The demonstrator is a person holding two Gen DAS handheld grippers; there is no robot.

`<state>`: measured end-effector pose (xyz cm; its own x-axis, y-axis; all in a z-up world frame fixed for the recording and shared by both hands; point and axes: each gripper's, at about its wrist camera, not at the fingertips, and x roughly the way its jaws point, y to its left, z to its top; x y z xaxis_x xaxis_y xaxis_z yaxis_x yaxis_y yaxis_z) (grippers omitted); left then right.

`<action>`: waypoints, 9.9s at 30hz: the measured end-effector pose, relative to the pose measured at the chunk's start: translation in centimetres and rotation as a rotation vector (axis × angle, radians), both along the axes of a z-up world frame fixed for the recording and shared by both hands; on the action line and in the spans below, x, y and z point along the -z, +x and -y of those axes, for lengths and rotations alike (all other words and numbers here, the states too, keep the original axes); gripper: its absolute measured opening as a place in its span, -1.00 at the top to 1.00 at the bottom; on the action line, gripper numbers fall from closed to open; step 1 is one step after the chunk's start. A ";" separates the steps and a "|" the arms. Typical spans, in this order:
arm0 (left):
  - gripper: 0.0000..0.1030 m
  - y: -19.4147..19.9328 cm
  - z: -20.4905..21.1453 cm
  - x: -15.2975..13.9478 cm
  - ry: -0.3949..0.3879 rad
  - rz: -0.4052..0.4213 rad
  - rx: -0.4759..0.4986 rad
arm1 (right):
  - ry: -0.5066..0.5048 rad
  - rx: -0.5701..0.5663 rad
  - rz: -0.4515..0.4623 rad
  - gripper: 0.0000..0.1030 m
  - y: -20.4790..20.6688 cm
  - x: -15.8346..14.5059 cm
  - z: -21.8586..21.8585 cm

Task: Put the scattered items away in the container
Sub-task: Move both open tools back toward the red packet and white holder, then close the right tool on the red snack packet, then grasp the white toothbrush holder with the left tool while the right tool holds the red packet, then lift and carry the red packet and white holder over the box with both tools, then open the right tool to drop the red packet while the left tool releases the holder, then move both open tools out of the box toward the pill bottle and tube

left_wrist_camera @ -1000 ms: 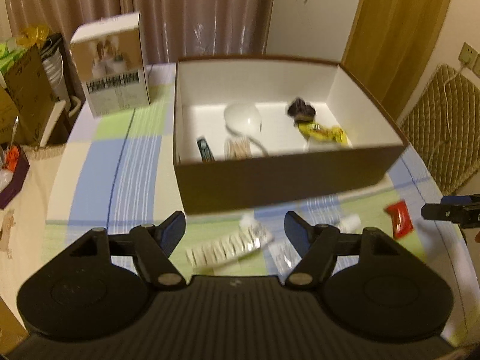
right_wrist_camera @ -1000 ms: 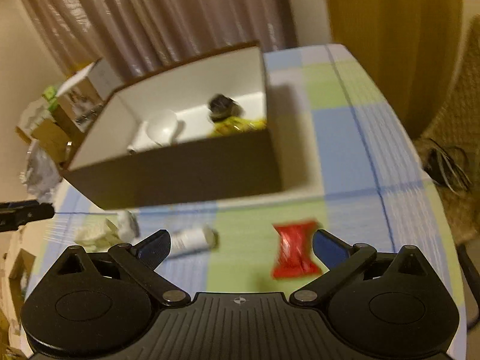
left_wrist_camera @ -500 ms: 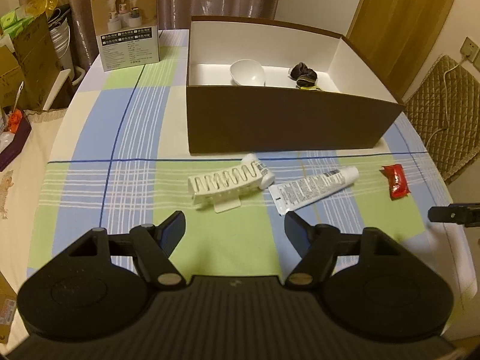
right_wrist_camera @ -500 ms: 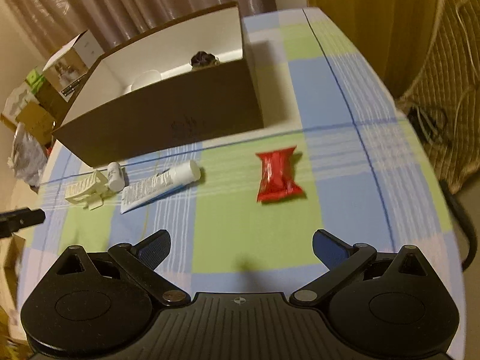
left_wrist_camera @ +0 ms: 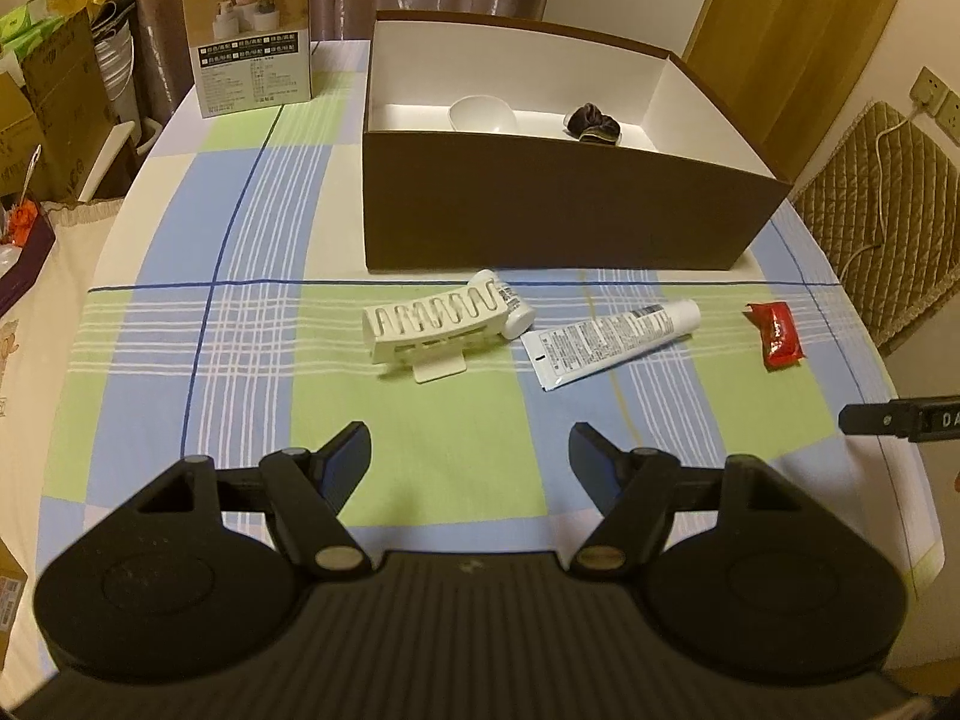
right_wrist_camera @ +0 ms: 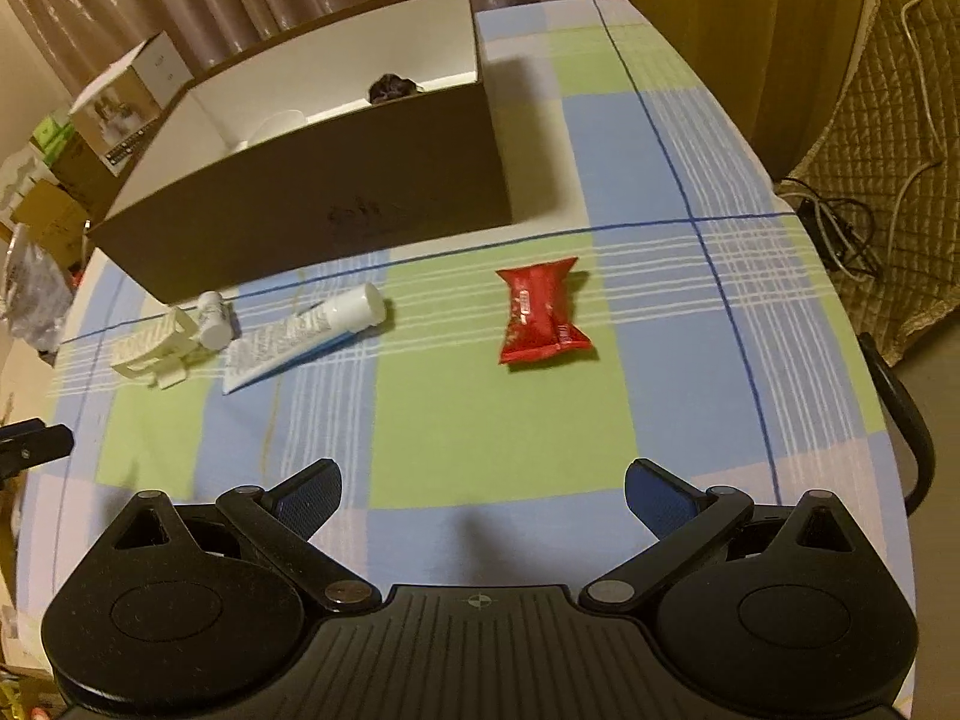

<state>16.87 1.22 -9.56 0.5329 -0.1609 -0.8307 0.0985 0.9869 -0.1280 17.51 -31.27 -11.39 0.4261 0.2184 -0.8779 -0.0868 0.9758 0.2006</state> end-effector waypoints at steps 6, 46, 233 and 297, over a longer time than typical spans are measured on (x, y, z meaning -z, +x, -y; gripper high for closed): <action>-0.34 0.5 0.5 0.3 0.007 -0.008 -0.008 | -0.005 0.008 0.004 -1.00 0.5 0.2 0.6; -0.37 3.8 0.3 2.8 0.097 -0.030 0.068 | -0.006 -0.022 0.079 -0.20 8.6 4.8 1.5; -0.69 26.8 4.3 -4.1 0.239 0.100 0.223 | -0.080 -0.246 0.191 -0.84 21.0 -4.0 -10.2; -0.80 8.3 -1.6 2.0 0.047 -0.080 0.027 | 0.051 0.010 -0.029 -0.84 6.5 2.1 -5.8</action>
<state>25.20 2.80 -11.60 0.4609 -0.1342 -0.8773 0.1165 0.9891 -0.0901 24.03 -25.47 -13.45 0.4029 0.2590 -0.8778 -0.0710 0.9651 0.2521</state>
